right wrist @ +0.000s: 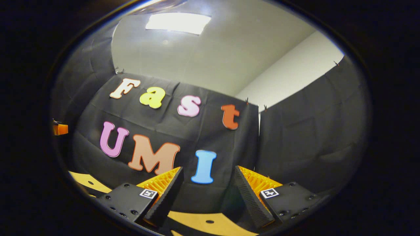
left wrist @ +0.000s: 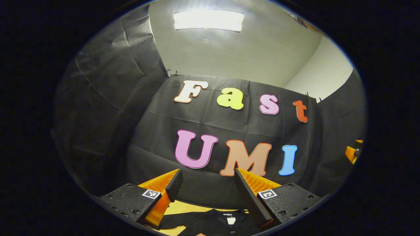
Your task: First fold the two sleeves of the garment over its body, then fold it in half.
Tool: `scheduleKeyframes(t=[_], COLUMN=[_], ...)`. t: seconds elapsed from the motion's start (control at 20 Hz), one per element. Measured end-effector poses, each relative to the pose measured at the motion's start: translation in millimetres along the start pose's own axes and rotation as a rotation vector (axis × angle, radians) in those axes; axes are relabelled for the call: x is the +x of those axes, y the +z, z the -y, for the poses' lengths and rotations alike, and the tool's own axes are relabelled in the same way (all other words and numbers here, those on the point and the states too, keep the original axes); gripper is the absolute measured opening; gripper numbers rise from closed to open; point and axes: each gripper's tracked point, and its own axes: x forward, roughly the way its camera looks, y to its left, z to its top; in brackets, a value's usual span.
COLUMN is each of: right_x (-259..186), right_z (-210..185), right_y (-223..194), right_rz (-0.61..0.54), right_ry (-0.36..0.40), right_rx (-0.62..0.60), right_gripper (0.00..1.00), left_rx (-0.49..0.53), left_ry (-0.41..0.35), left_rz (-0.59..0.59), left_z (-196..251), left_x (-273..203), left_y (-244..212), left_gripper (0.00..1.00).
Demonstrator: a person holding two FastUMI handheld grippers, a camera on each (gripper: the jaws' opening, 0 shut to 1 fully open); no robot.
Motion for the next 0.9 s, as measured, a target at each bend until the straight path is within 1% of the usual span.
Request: scheduleKeyframes(t=[0.05,0.1,0.15,0.2,0.25,0.3,0.35,0.4,0.45,0.5,0.6,0.7,0.75,0.8,0.9], right_x=[-4,-4,-7,-5,-2,0,-3,-8,-11,-15,-16,-17,-19,-20,-23], right_z=[-12,-25,-38,-41,-33,-32,-40,-52,-64,-73,-67,-58,-55,-51,-37], right_y=[1,-5,-12,-23,-30,-35,-37,-39,-40,-38,-40,-42,-40,-37,-26], right_rz=[0.0,-0.021,-0.052,-0.086,-0.115,-0.137,-0.157,-0.176,-0.193,-0.208,-0.232,-0.246,-0.245,-0.237,-0.201], right_ry=[0.045,0.105,0.152,0.155,0.137,0.136,0.155,0.195,0.236,0.252,0.228,0.201,0.192,0.18,0.141], right_rx=[0.028,0.061,0.079,0.069,0.039,0.011,0.001,0.018,0.053,0.096,0.17,0.22,0.239,0.258,0.289], right_gripper=[0.98,1.0,0.98,0.98,0.97,0.98,0.98,0.98,0.98,0.98,0.98,0.98,1.0,0.98,1.0], left_rx=[-0.013,-0.022,-0.027,-0.027,-0.019,-0.007,0.006,0.023,0.039,0.048,0.053,0.065,0.069,0.07,0.071], left_ry=[0.004,0.008,0.011,0.014,0.019,0.026,0.039,0.055,0.069,0.08,0.075,0.054,0.043,0.03,0.002], left_rz=[-0.005,-0.005,-0.005,-0.002,0.002,0.006,0.01,0.008,0.003,-0.001,-0.002,0.011,0.02,0.028,0.05], left_z=[1,2,2,2,2,-1,-4,-8,-12,-14,-12,-6,-5,-2,8], left_x=[-2,-3,-4,-6,-6,-7,-8,-8,-10,-11,-11,-10,-6,-3,6], left_y=[-1,-1,-2,-1,1,2,3,4,3,2,3,6,8,9,9], left_gripper=[0.91,0.91,0.91,0.9,0.9,0.9,0.9,0.9,0.92,0.93,0.92,0.93,0.92,0.92,0.92])
